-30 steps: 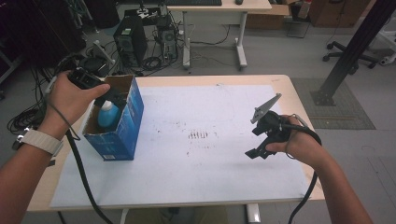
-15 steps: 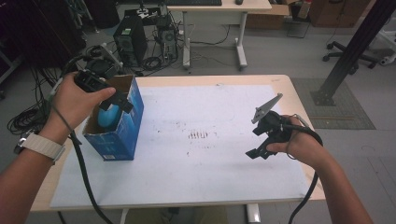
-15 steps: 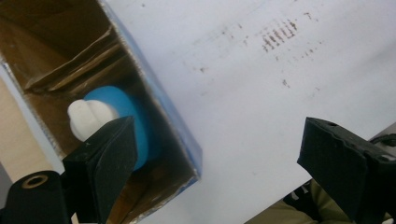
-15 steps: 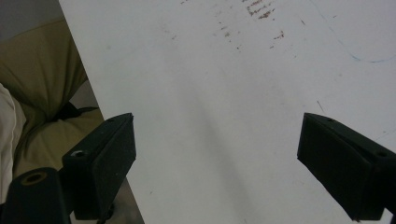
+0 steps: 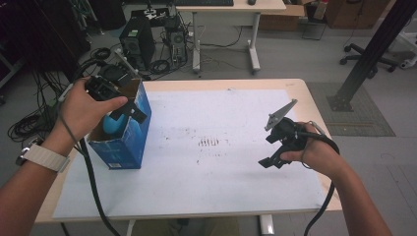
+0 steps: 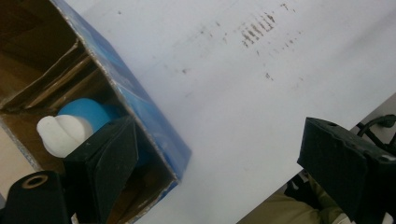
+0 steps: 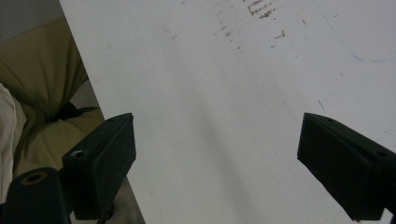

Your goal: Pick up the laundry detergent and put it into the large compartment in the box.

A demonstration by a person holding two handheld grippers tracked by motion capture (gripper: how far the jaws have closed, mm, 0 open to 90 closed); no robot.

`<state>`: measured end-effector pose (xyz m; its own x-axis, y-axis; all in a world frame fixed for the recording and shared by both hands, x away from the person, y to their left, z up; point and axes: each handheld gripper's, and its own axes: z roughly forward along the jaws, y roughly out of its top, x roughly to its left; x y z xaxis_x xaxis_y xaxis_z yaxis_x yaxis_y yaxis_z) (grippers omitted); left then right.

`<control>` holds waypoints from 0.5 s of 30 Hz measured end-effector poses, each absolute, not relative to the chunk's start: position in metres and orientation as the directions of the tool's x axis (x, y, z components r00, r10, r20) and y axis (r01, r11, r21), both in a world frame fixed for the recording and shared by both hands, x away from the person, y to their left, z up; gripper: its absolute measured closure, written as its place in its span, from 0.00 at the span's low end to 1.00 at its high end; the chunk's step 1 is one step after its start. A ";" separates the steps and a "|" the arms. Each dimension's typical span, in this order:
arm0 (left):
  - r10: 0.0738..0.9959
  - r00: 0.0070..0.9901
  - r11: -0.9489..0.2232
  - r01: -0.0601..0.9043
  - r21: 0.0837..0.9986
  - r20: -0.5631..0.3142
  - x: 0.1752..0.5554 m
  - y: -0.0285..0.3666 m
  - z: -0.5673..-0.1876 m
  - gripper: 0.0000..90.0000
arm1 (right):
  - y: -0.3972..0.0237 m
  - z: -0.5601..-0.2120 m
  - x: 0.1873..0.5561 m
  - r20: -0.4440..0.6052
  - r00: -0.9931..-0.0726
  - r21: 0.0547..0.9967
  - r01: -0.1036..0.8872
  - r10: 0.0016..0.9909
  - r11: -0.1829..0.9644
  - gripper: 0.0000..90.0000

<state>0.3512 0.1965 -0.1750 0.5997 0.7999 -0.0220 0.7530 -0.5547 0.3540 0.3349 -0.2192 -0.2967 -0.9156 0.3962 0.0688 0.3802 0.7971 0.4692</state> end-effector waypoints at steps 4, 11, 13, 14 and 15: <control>0.782 0.622 -0.575 0.735 0.359 -0.023 0.349 0.193 -0.175 0.13 | -0.220 -0.296 0.335 0.069 -0.914 0.468 0.384 0.400 0.796 0.13; 0.748 0.663 -0.613 0.703 0.360 -0.020 0.345 0.182 -0.177 0.13 | -0.219 -0.299 0.336 0.072 -0.915 0.468 0.382 0.397 0.797 0.13; 0.743 0.669 -0.619 0.698 0.360 -0.019 0.344 0.179 -0.177 0.13 | -0.219 -0.299 0.336 0.073 -0.915 0.469 0.382 0.396 0.796 0.13; 0.740 0.672 -0.622 0.695 0.361 -0.019 0.344 0.178 -0.177 0.13 | -0.219 -0.299 0.336 0.073 -0.915 0.470 0.383 0.397 0.796 0.13; 0.737 0.675 -0.624 0.693 0.362 -0.021 0.343 0.177 -0.177 0.13 | -0.219 -0.299 0.336 0.073 -0.914 0.470 0.384 0.398 0.795 0.13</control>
<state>0.3429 0.1770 -0.1773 0.6751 0.7375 -0.0205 0.6927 -0.6240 0.3618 0.3358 -0.2190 -0.2994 -0.9143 0.3983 0.0734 0.3840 0.7950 0.4696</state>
